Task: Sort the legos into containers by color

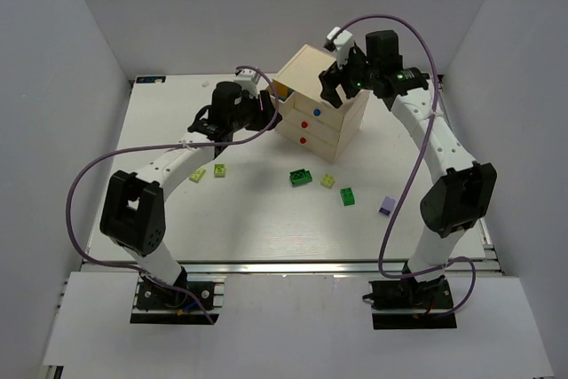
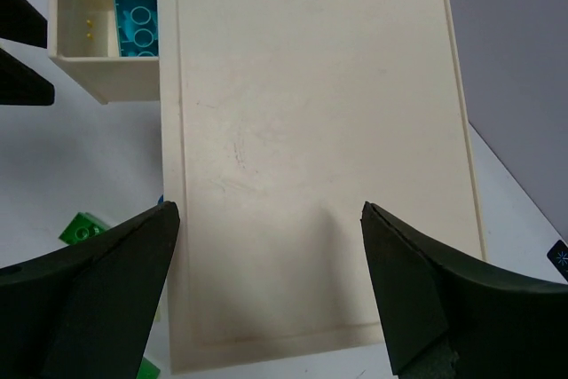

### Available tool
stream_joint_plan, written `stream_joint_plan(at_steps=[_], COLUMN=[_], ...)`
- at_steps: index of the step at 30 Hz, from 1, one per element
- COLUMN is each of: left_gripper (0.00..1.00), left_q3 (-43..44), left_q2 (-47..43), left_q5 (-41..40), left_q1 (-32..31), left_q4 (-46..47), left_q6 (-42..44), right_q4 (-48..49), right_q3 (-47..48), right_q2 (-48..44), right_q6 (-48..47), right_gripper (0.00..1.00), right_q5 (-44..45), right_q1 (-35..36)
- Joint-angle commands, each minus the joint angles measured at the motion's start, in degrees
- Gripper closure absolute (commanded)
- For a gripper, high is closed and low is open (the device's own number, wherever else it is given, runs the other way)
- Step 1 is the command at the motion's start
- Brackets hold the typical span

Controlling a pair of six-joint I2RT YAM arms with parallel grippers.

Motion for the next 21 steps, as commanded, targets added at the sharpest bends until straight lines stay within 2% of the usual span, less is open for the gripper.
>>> stream_joint_plan(at_steps=[1, 15, 21], left_gripper=[0.39, 0.40, 0.40], left_q3=[3.64, 7.59, 8.12], left_q2=[0.62, 3.96, 4.48], left_q5=[2.42, 0.93, 0.40], left_q1=[0.14, 0.14, 0.14], left_q4=[1.21, 0.24, 0.42], left_q6=[2.67, 5.22, 5.66], right_q4=[-1.88, -4.43, -2.94], right_q3=[3.33, 3.95, 1.58], right_q2=[1.40, 2.90, 0.70], right_q6=[-0.56, -2.67, -1.89], right_gripper=[0.12, 0.11, 0.11], right_q5=[3.02, 1.19, -0.23], right_q1=[1.10, 3.03, 3.74])
